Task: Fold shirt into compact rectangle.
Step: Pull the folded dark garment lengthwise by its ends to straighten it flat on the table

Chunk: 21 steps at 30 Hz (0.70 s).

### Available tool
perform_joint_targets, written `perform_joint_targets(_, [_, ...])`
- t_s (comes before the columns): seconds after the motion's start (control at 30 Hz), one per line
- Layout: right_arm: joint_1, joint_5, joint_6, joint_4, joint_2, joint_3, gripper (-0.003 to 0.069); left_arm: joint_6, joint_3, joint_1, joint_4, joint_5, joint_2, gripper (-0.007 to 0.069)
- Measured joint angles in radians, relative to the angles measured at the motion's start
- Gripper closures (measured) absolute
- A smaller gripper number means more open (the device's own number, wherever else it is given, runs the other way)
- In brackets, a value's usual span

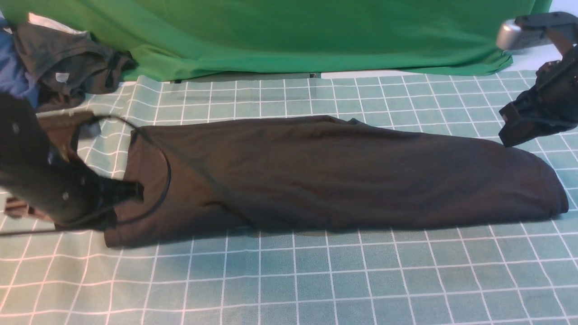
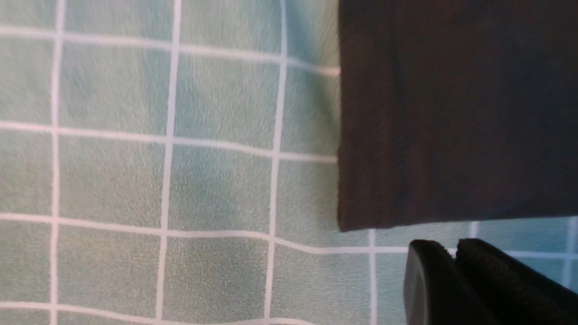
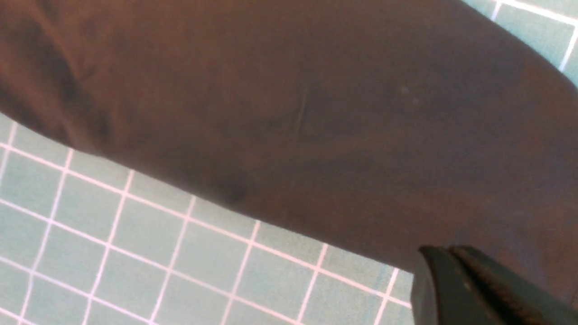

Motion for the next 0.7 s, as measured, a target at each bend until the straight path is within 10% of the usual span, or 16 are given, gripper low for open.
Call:
perform_joint_targets(0.43, [0.000, 0.039, -0.015, 0.010, -0.010, 0.000, 0.0640, -0.093, 0.020, 0.000, 0.039, -0.221, 0.171, 0.0041])
perform_joint_targets(0.57, [0.000, 0.044, -0.020, 0.011, -0.012, 0.000, 0.0640, -0.094, 0.020, 0.000, 0.039, -0.230, 0.198, 0.0046])
perform_joint_targets(0.7, [0.000, 0.044, -0.023, 0.012, -0.029, 0.000, 0.0640, -0.088, 0.019, 0.000, 0.012, -0.236, 0.202, 0.0255])
